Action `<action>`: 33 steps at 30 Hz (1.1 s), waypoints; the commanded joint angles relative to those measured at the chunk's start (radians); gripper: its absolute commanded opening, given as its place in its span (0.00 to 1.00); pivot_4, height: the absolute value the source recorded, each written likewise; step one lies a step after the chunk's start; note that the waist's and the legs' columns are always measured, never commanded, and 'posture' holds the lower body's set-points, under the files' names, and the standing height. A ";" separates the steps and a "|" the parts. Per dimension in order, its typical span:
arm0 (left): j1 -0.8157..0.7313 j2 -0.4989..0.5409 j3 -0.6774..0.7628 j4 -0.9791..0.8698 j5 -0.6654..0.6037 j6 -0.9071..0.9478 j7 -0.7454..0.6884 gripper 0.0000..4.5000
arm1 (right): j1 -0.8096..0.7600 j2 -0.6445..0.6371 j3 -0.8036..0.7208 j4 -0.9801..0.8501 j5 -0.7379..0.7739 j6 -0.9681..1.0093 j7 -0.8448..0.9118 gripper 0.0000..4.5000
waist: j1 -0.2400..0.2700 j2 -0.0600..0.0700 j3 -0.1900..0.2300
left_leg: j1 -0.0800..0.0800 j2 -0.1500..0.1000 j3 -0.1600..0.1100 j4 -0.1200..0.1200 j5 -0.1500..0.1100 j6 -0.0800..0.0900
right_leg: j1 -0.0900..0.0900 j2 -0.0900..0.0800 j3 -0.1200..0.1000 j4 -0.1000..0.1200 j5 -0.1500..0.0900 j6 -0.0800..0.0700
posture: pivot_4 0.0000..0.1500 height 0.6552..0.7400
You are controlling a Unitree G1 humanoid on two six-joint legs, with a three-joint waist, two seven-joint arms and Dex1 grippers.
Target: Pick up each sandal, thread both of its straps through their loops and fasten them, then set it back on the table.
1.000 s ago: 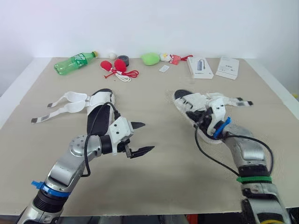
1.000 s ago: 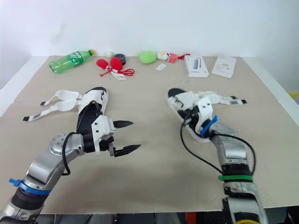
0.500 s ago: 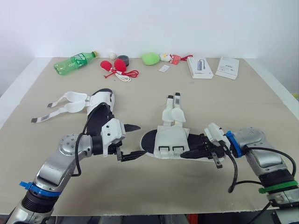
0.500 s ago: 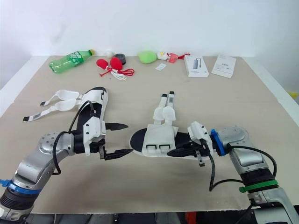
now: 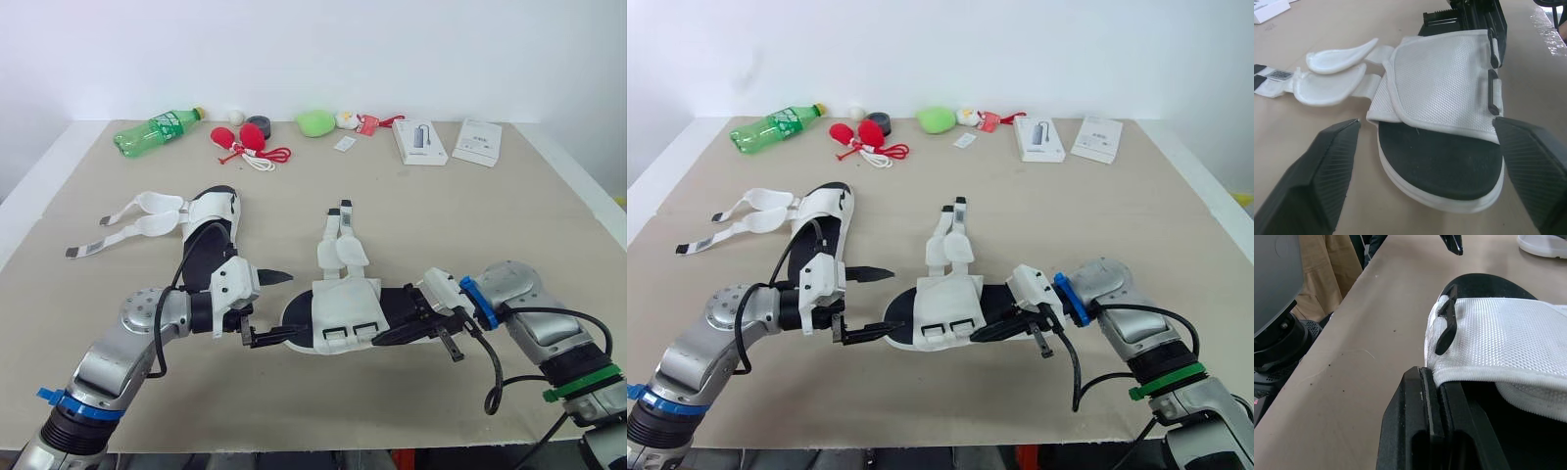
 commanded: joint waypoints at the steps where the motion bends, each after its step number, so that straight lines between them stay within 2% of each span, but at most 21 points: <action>1: 0.005 0.006 -0.043 0.001 0.055 -0.054 -0.013 0.56 | -0.018 -0.019 0.023 0.038 0.022 0.000 0.050 0.08 | 0.000 0.000 0.000 | 0.000 0.000 0.000 0.000 0.000 0.000 | 0.000 0.000 0.000 0.000 0.000 0.000 | 1.00 1.00; 2: 0.006 0.000 -0.057 0.005 0.066 -0.057 -0.008 0.51 | -0.016 -0.025 0.024 0.043 0.026 0.000 0.050 0.16 | 0.000 0.000 0.000 | 0.000 0.000 0.000 0.000 0.000 0.000 | 0.000 0.000 0.000 0.000 0.000 0.000 | 1.00 1.00; 4: 0.004 -0.007 -0.081 0.016 0.094 -0.068 -0.003 0.45 | -0.014 -0.039 0.029 0.045 0.037 0.019 0.050 0.21 | 0.000 0.000 0.000 | 0.000 0.000 0.000 0.000 0.000 0.000 | 0.000 0.000 0.000 0.000 0.000 0.000 | 1.00 1.00; 7: -0.004 -0.011 -0.105 0.035 0.124 -0.082 -0.006 0.25 | -0.017 -0.059 0.021 0.033 0.065 0.086 0.050 0.47 | 0.000 0.000 0.000 | 0.000 0.000 0.000 0.000 0.000 0.000 | 0.000 0.000 0.000 0.000 0.000 0.000 | 1.00 1.00; 8: -0.008 -0.011 -0.111 0.042 0.134 -0.088 -0.008 0.14 | -0.019 -0.073 0.015 0.024 0.082 0.127 0.050 0.56 | 0.001 0.000 0.000 | 0.000 0.000 0.000 0.000 0.000 0.000 | 0.000 0.000 0.000 0.000 0.000 0.000 | 1.00 1.00; 10: -0.015 -0.012 -0.117 0.055 0.145 -0.096 -0.013 0.02 | -0.028 -0.099 -0.003 0.006 0.131 0.232 0.050 0.70 | 0.001 0.000 0.000 | 0.000 0.000 0.000 0.000 0.000 0.000 | 0.000 0.000 0.000 0.000 0.000 0.000 | 1.00 1.00; 12: -0.026 -0.013 -0.125 0.075 0.161 -0.111 -0.020 0.00 | -0.085 -0.123 -0.057 0.019 0.234 0.498 0.049 0.88 | 0.001 0.000 0.000 | 0.000 0.000 0.000 0.000 0.000 0.000 | 0.000 0.000 0.000 0.000 0.000 0.000 | 1.00 1.00; 14: -0.036 -0.013 -0.131 0.088 0.173 -0.123 -0.027 0.00 | -0.157 -0.135 -0.073 0.049 0.283 0.690 0.044 0.96 | -0.001 0.000 0.000 | 0.000 0.000 0.000 0.000 0.000 0.000 | 0.000 0.000 0.000 0.000 0.000 -0.001 | 1.00 1.00; 17: -0.051 -0.015 -0.141 0.105 0.184 -0.136 -0.038 0.00 | -0.296 -0.086 -0.086 0.147 0.277 0.884 -0.016 0.96 | -0.001 0.000 0.000 | 0.001 0.000 0.000 0.001 0.000 0.000 | 0.000 0.000 0.001 0.000 0.003 -0.002 | 1.00 1.00; 21: -0.067 -0.017 -0.154 0.125 0.205 -0.161 -0.051 0.00 | -0.510 0.079 -0.099 0.456 0.155 0.987 -0.183 0.96 | -0.007 -0.002 -0.001 | 0.002 0.000 0.001 0.001 0.000 0.000 | -0.002 0.000 0.001 0.000 0.005 -0.003 | 1.00 1.00; 25: -0.073 -0.018 -0.161 0.126 0.214 -0.175 -0.053 0.00 | -0.621 0.198 -0.089 0.700 0.017 0.934 -0.239 0.96 | -0.003 -0.001 -0.001 | 0.000 0.000 0.001 0.001 0.000 0.000 | -0.003 0.001 0.002 0.000 0.005 -0.002 | 1.00 1.00; 28: -0.073 -0.018 -0.159 0.125 0.220 -0.178 -0.051 0.00 | -0.661 0.255 -0.069 0.799 -0.079 0.900 -0.233 0.96 | 0.000 -0.001 -0.001 | -0.003 0.000 -0.001 0.000 0.000 0.000 | -0.004 0.002 0.002 0.001 0.005 0.002 | 1.00 1.00; 33: -0.068 -0.015 -0.151 0.117 0.225 -0.177 -0.050 0.00 | -0.713 0.332 -0.103 0.932 -0.154 0.921 -0.224 0.96 | -0.002 -0.001 0.000 | -0.004 0.000 -0.002 -0.001 0.000 0.001 | -0.006 0.003 0.002 0.004 0.005 0.002 | 1.00 1.00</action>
